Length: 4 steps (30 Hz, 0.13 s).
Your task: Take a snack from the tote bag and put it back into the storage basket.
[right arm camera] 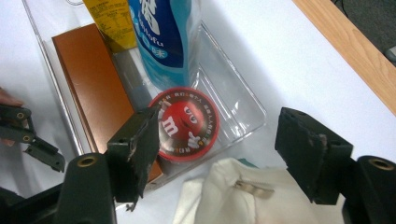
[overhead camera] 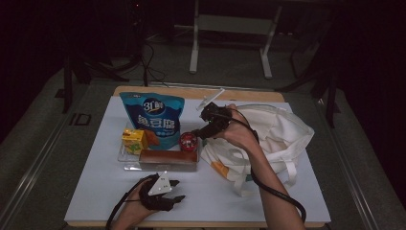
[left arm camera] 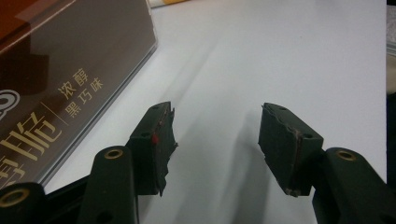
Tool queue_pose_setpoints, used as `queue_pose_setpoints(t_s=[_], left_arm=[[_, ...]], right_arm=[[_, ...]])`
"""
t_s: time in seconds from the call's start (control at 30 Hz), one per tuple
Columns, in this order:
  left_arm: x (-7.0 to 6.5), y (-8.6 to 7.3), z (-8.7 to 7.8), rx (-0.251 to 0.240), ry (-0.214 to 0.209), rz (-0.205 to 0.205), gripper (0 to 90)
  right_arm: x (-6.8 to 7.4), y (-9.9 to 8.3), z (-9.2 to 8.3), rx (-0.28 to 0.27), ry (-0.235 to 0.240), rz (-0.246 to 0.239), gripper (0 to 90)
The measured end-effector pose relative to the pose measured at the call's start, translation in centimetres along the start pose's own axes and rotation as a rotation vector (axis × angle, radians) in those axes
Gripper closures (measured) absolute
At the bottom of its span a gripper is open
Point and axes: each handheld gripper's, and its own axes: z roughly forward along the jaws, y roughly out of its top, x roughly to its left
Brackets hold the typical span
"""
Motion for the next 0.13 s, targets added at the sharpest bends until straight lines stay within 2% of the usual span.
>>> queue_pose_setpoints(t_s=[0.13], left_arm=[[0.00,0.00,0.00,0.001,0.000,0.000,45.0]], right_arm=[[-0.23,-0.25,-0.38,0.005,-0.008,-0.006,30.9]])
